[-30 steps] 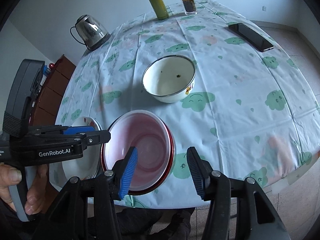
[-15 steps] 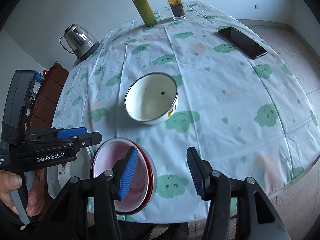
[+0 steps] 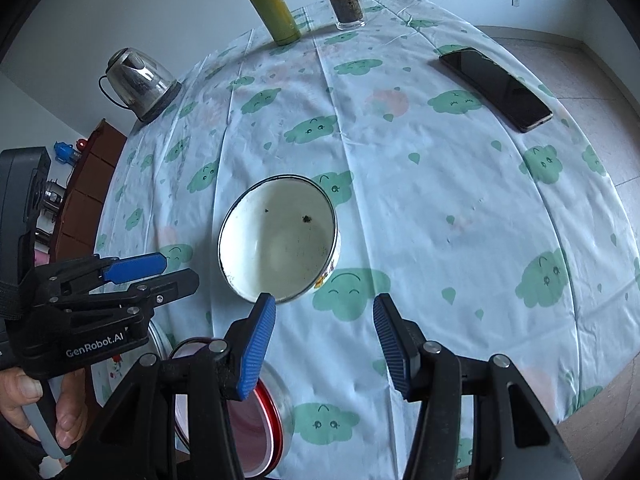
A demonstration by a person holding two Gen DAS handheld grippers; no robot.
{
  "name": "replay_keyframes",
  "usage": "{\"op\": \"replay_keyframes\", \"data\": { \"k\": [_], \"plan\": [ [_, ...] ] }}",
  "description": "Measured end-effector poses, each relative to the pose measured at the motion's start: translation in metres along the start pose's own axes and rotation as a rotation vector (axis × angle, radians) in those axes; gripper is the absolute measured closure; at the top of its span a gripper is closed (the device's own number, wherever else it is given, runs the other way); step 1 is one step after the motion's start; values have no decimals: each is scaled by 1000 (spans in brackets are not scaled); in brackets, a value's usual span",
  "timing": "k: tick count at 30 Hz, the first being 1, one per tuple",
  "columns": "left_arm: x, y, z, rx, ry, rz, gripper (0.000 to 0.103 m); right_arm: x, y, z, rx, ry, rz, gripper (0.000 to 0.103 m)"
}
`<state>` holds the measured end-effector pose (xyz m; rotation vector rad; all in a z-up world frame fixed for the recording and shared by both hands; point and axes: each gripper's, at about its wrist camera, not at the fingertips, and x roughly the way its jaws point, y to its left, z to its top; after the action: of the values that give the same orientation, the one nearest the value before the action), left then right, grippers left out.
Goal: Organize plates and bowls
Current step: 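Move both grippers to the rim of the white enamel bowl, then close both grippers on the white enamel bowl rim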
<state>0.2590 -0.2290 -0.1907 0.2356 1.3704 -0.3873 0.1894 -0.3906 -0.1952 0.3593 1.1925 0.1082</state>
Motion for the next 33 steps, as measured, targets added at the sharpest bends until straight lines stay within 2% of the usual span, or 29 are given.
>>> {"op": "replay_keyframes", "data": {
  "k": [10, 13, 16, 18, 19, 20, 23, 25, 33],
  "plan": [
    [20, -4, 21, 6, 48, 2, 57, 25, 1, 20, 9, 55, 6, 50],
    [25, -5, 25, 10, 54, 15, 58, 31, 0, 23, 10, 68, 5, 55],
    [30, -6, 26, 14, 66, 13, 66, 37, 0, 24, 6, 79, -2, 56],
    [34, -6, 26, 15, 71, 7, 68, 40, 0, 24, 5, 90, 1, 63],
    [35, -7, 27, 16, 73, 3, 72, 43, 0, 24, 7, 98, 7, 70],
    [36, -7, 27, 16, 75, -1, 76, 46, -1, 24, 12, 109, 16, 76],
    [36, -11, 27, 23, 79, -27, 90, 49, -3, 23, 25, 115, 32, 85],
    [36, -15, 27, 34, 79, -16, 91, 48, -3, 22, 28, 112, 38, 88],
    [36, -17, 27, 31, 78, -12, 91, 43, -1, 21, 37, 102, 37, 88]
  ]
}}
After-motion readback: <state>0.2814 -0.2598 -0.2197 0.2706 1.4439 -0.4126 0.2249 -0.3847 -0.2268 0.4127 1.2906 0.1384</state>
